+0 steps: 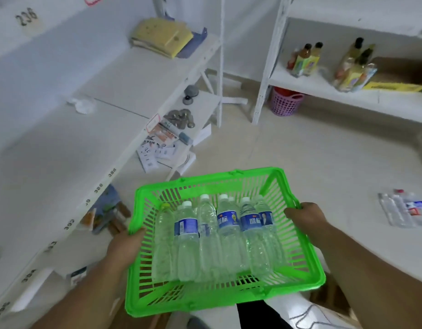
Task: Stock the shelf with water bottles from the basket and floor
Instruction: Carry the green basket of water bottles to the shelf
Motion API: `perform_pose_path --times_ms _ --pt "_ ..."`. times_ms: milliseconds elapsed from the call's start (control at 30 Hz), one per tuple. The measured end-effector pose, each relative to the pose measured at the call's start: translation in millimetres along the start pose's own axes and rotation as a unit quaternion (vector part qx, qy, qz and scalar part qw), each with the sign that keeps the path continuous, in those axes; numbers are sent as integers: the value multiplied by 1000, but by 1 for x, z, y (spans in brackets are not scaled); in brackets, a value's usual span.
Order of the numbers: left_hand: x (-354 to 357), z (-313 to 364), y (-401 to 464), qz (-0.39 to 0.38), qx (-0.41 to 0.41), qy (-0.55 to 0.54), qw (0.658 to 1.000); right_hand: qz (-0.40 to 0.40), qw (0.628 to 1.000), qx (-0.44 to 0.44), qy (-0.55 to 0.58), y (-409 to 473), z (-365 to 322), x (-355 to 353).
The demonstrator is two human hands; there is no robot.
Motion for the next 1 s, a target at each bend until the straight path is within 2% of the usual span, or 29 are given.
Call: perform_pose_path --times_ms 233,400,533,1000 --pt "87 153 77 -34 66 142 987 15 993 74 96 106 5 -96" --pt "136 250 124 -45 122 138 982 55 985 86 139 157 -15 -161" --pt "167 323 165 -61 147 145 977 86 986 85 118 192 -37 -199" --pt "273 522 343 -148 191 226 943 118 954 207 181 336 -141 -247"
Point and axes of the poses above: each hand's wrist, its own y-axis towards the middle knuckle, its own x-axis out of the palm, z = x × y, the point moved 6 cm from there along y, towards the middle knuckle, and after that the axes turned 13 degrees about x, right-handed, at the moved point
